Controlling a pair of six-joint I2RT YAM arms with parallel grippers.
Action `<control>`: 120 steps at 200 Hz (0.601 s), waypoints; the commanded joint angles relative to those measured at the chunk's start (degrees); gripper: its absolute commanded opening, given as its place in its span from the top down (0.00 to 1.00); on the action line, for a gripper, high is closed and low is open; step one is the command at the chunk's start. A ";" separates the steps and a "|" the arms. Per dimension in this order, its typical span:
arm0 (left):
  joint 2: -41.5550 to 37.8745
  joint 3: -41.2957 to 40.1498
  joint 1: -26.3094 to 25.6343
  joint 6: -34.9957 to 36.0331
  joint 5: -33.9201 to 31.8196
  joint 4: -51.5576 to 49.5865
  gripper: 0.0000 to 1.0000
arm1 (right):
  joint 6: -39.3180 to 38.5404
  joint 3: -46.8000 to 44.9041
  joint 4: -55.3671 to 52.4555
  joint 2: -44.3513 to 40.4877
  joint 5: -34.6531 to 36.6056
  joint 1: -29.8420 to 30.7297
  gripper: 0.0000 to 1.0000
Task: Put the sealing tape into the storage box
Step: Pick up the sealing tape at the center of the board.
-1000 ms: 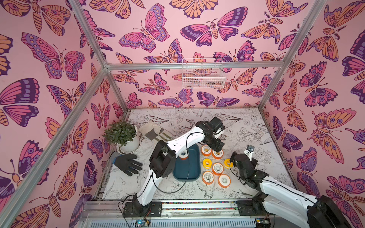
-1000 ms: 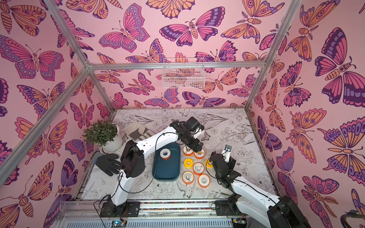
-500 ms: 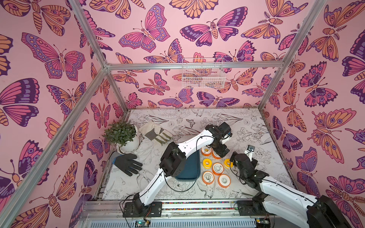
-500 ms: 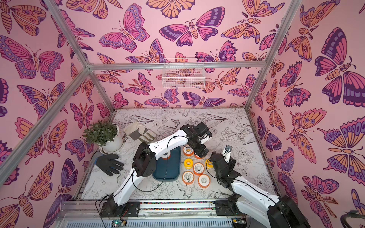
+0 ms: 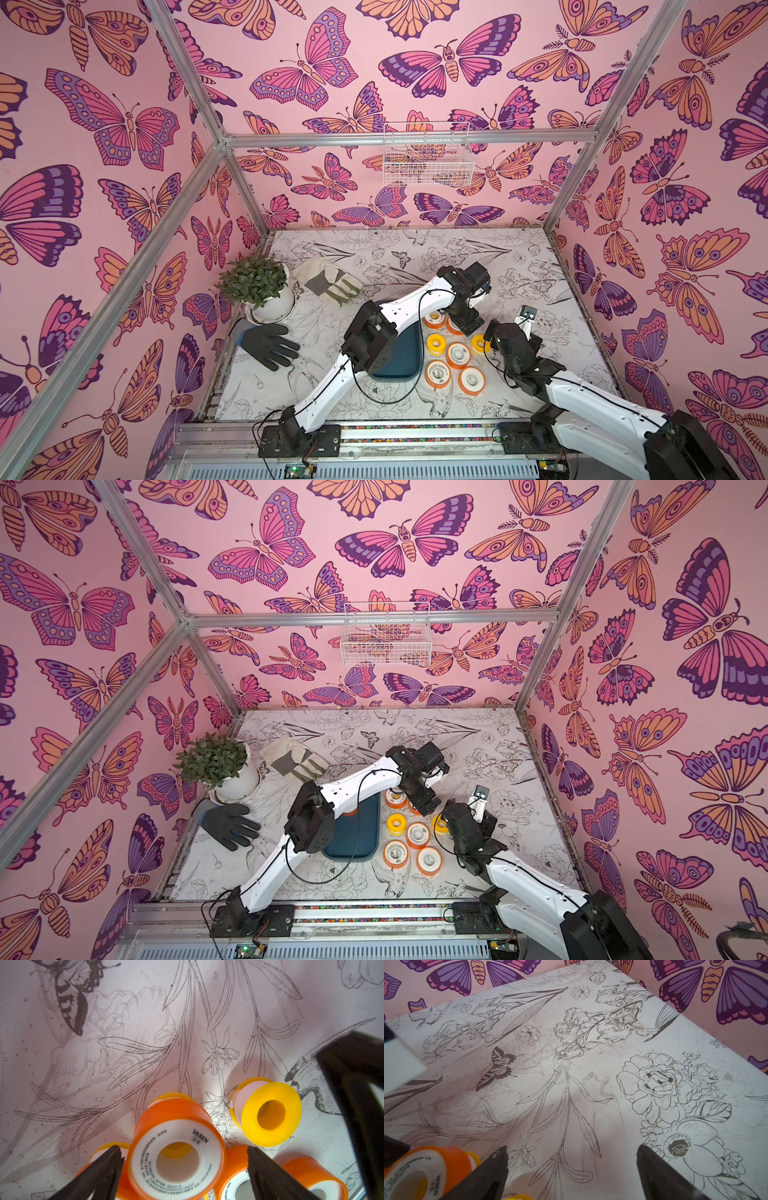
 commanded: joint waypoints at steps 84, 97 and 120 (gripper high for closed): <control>2.48 0.71 -1.46 0.30 -6.53 -1.76 0.12 | 0.64 1.21 -1.08 1.23 -1.14 -0.74 0.01; 2.50 0.72 -1.52 0.28 -7.06 -1.80 0.14 | 0.64 1.19 -1.06 1.25 -1.24 -0.82 0.01; 2.26 0.65 -1.53 0.21 -7.27 -1.74 0.21 | 0.64 1.28 -1.04 1.43 -1.41 -0.95 0.01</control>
